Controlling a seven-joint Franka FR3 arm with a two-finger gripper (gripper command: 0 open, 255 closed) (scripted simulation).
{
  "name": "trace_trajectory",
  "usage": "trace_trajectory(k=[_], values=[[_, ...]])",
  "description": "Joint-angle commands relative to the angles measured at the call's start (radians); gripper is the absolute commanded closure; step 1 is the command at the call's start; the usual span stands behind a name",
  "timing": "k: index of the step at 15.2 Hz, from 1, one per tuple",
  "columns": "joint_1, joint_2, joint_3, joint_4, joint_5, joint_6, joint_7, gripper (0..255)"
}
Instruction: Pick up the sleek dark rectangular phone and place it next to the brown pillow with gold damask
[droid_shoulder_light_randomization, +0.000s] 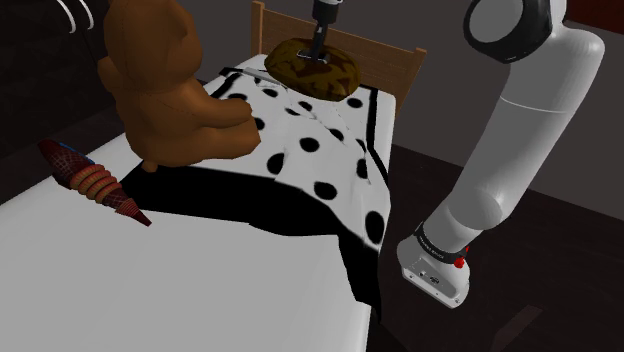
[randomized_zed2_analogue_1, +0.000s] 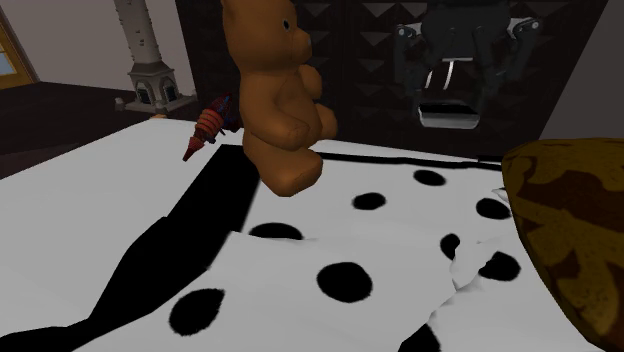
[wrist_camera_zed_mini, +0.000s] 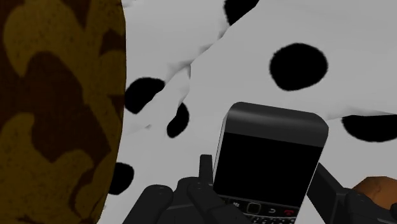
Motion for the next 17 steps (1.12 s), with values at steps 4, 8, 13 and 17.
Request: trace_trajectory(k=[4,8,13,17], values=[[-0.073,0.054,-0.038,0.074,0.022,-0.018,-0.113,255],[-0.082,0.062,-0.042,0.045,0.025,0.019,-0.128,255],[-0.082,0.065,-0.041,-0.019,0.026,0.085,-0.128,255],[-0.081,0.072,-0.041,-0.064,0.027,0.136,-0.128,255]])
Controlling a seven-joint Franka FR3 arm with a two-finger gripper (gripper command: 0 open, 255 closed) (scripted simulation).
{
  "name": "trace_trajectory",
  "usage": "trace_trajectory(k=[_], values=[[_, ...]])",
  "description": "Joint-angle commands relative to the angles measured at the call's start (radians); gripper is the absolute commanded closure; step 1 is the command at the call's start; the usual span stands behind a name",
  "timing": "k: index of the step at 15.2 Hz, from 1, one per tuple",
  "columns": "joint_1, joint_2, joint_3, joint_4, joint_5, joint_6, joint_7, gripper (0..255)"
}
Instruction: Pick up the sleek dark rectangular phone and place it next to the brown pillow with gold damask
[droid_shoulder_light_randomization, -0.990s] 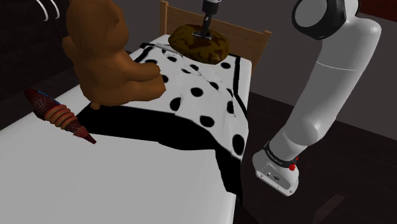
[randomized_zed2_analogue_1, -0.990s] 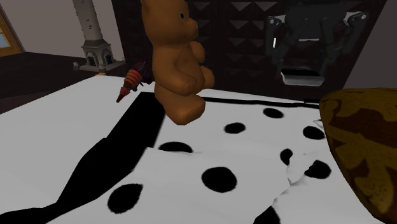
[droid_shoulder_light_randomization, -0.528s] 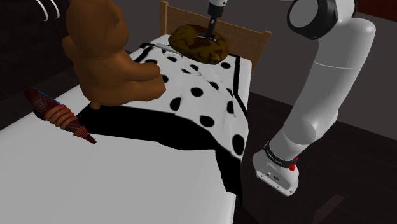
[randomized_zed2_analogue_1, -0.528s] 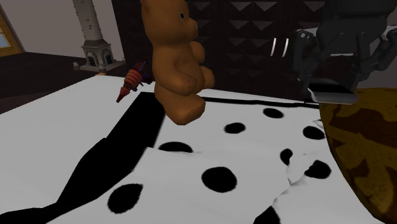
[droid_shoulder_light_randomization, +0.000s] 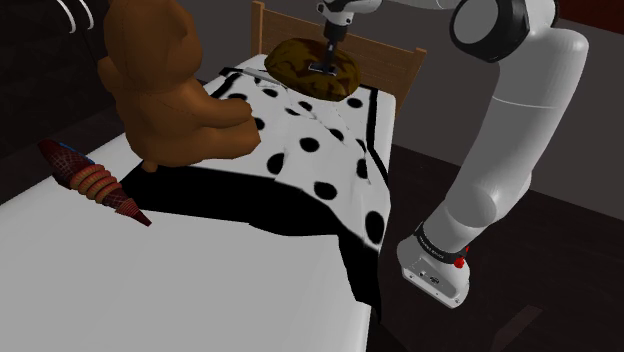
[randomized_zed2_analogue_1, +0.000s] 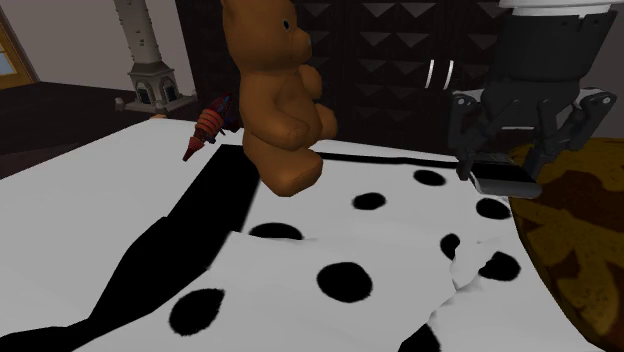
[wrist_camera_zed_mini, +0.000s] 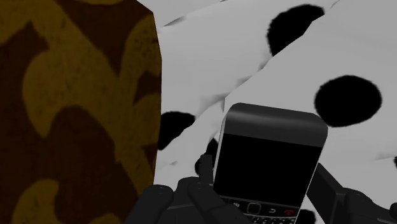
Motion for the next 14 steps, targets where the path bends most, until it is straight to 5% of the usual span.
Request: trace_trajectory(k=[1,14], values=[[0.000,0.005,0.000,-0.021,0.001,0.027,-0.001,255],[-0.001,0.051,0.003,-0.132,0.008,0.184,-0.004,255]])
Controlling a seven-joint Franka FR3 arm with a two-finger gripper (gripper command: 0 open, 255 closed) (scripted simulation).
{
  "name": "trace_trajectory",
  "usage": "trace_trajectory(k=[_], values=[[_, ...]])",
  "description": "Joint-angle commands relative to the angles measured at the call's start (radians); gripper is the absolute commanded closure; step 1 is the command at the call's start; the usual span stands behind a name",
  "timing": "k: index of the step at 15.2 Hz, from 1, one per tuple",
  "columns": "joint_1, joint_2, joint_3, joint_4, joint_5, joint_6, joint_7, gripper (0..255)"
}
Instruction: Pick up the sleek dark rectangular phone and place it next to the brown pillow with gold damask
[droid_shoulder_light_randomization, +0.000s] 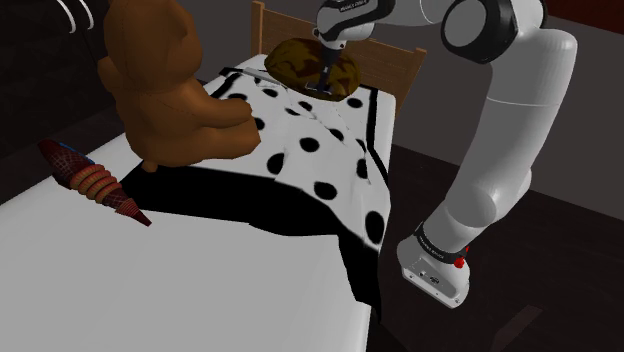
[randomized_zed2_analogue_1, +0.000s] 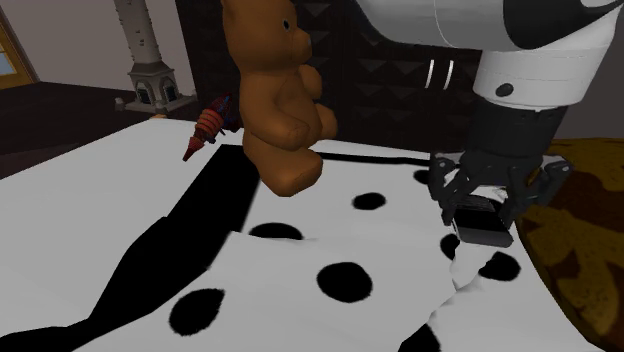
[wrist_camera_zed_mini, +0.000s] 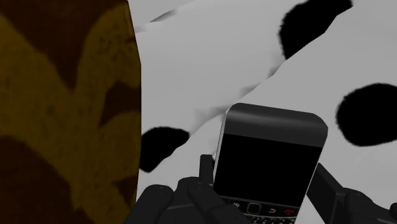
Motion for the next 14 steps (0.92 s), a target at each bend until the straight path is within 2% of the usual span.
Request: trace_trajectory(k=[1,14], values=[[-0.001,0.008,0.000,-0.018,0.001,0.026,-0.001,255],[-0.004,0.087,0.006,-0.084,0.013,0.171,-0.007,255]])
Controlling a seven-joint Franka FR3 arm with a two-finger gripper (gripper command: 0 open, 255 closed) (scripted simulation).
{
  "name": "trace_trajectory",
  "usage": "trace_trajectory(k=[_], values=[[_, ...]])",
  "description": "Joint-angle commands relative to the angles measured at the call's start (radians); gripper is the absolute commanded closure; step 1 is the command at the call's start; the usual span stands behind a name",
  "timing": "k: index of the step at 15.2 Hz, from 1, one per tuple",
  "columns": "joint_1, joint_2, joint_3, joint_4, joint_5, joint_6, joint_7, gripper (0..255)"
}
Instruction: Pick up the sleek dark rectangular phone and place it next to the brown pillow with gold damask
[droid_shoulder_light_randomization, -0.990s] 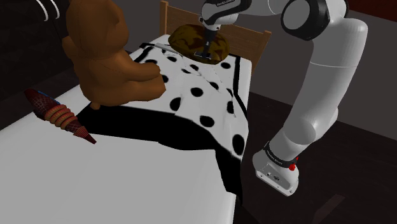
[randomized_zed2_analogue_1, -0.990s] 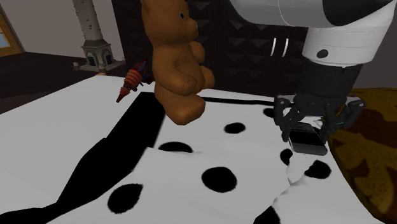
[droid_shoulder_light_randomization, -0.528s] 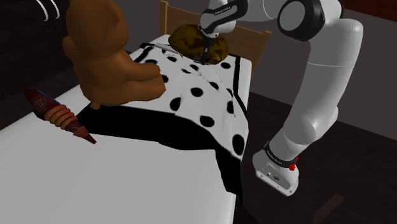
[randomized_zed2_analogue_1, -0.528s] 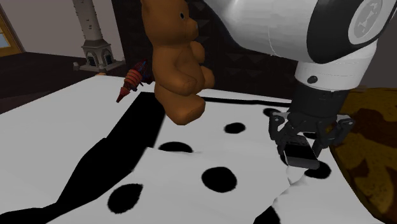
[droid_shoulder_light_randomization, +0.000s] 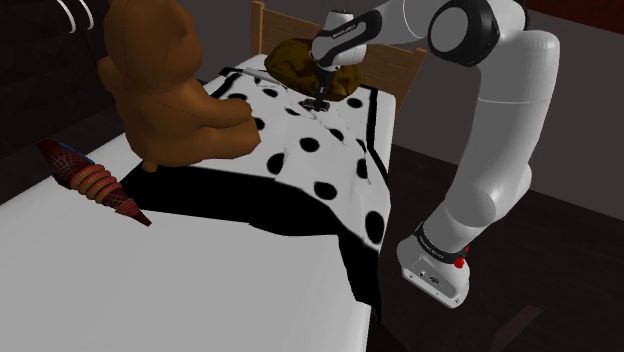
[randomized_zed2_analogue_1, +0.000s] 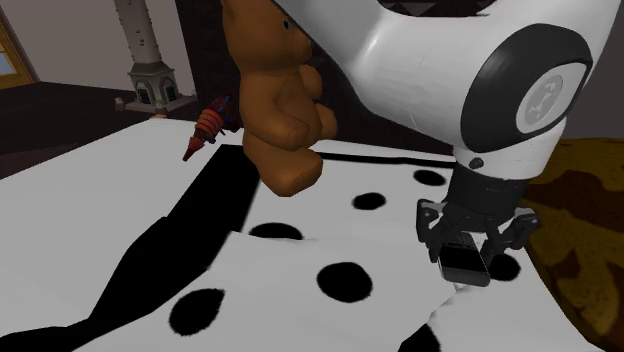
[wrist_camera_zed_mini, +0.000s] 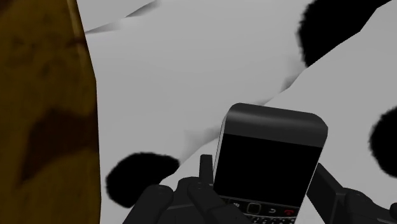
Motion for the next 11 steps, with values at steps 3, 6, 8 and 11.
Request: trace_trajectory(k=[3,6,8,11], values=[[-0.001,0.030,0.002,-0.012,0.004,0.043,-0.002,255],[-0.003,0.053,0.004,-0.020,0.007,0.074,-0.003,255],[-0.004,0.070,0.006,-0.024,0.010,0.094,-0.005,255],[-0.004,0.078,0.006,-0.026,0.011,0.104,-0.005,255]])
